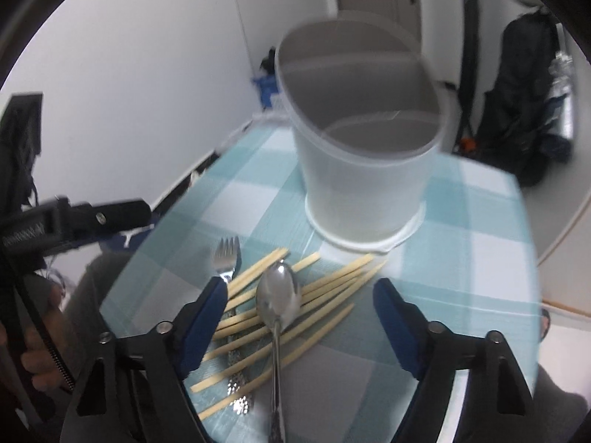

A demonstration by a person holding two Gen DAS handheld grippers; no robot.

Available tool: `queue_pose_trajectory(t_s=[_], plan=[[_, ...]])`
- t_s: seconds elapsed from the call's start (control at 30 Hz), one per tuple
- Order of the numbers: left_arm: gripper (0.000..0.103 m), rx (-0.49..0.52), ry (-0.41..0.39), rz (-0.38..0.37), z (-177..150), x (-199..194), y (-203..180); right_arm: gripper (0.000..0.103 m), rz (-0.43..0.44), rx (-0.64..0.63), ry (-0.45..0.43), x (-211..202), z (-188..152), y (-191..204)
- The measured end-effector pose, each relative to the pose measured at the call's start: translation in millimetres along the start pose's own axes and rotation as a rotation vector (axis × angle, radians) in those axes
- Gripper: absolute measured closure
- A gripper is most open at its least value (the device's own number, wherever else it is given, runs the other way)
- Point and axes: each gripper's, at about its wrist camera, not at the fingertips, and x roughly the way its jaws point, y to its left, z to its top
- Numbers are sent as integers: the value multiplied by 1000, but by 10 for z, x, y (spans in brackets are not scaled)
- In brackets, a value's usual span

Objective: Organize utensils
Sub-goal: 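Lower the right gripper onto the metal spoon and close on it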

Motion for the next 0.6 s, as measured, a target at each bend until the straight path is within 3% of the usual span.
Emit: queue_pose_trajectory(t_s=[0.23, 0.4, 0.6], plan=[[1, -57, 51, 21, 48, 188, 233, 34, 42, -41, 106, 411, -6, 54], [1, -69, 73, 14, 76, 259, 289, 42, 4, -107, 116, 516, 9, 125], [1, -78, 97, -12, 64, 326, 289, 69, -23, -166, 107, 520, 16, 186]])
